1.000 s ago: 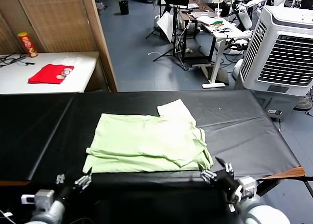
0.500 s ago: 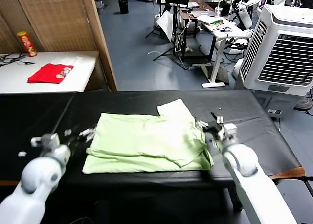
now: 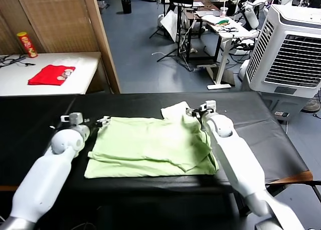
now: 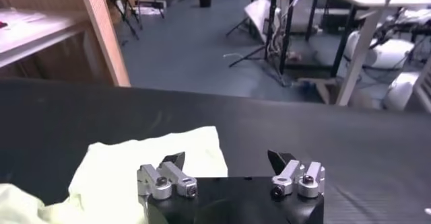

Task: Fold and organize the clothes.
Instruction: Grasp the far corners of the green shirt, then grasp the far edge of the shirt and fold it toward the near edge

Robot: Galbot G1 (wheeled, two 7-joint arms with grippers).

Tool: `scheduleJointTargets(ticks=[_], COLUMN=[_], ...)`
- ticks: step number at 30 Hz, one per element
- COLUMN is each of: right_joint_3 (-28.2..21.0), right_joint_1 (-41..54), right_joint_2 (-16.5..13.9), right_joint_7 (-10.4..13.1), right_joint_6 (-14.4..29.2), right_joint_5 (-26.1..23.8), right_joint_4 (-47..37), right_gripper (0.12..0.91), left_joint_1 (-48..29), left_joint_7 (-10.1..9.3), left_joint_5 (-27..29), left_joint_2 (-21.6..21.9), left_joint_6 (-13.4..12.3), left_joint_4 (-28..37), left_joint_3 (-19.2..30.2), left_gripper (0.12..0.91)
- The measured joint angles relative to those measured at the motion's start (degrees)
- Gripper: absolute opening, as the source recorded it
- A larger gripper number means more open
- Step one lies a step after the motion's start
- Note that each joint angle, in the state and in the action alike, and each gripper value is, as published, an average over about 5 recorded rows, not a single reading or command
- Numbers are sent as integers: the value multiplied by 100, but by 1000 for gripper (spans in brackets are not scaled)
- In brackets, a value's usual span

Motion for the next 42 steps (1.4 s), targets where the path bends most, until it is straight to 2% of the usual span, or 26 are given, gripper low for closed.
scheduleJointTargets(ticks=[3,6,10,12,16,19,25,30,34,42], right_joint_3=[8,20,27,25,40,52,39,62,94,206], right_joint_1=[67,127,165,172,148,86,-134,-468,-832,-1712], right_joint_2=[73,141,187,200,208,174,-9,-304,-646,-1394], right_joint_7=[-64,-132,-200,-222,-245,-280,-381,-323,-143,454], right_joint_6=[62,116,201,261,408,549,760,615,462,-136], right_joint_5=[-87,-132,-161,-184,-215,-211,-59,294,581,1035], right_joint_4=[-242,-465,-628,-670,-678,-603,-62,807,1643,3149], right_gripper=[694,573,332,236,132,121,121,121,121,121], left_joint_1=[-76,-135,-165,-156,-140,-131,-34,242,673,1861], left_joint_7=[92,136,179,222,285,296,244,206,115,-54], left_joint_5=[71,102,119,120,102,91,152,158,-12,-117], left_joint_2=[-58,-112,-162,-172,-175,-154,-39,203,520,1088], left_joint_6=[-49,-103,-142,-153,-161,-152,-155,-176,-166,-156], left_joint_4=[165,300,400,396,328,252,34,-459,-1117,-2427], left_joint_3=[42,56,59,61,63,53,-68,-258,-485,-1052], left_gripper=[793,720,504,405,191,131,129,129,129,129])
